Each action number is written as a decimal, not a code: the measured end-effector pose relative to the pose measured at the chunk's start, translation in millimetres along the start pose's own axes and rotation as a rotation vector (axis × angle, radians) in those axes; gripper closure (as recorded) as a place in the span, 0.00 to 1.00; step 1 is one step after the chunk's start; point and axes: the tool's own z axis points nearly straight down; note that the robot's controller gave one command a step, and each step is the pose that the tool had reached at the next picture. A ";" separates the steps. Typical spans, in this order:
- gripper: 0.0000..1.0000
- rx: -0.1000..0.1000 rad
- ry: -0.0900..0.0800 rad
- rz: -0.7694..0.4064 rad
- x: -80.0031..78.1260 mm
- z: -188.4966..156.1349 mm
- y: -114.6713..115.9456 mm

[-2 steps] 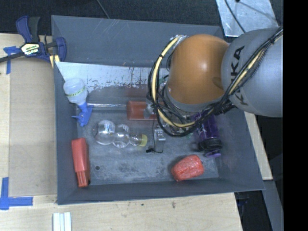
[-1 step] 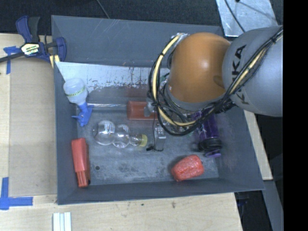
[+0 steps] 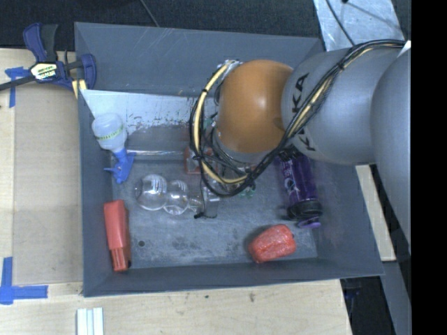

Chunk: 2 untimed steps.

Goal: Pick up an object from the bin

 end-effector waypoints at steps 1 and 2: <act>0.00 -0.003 -0.004 -0.162 -62.1 -5.3 45.3; 0.00 0.000 0.005 0.003 -51.7 9.9 45.6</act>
Offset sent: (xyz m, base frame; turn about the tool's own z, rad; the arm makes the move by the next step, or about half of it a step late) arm 0.0458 0.0509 -0.0112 0.0203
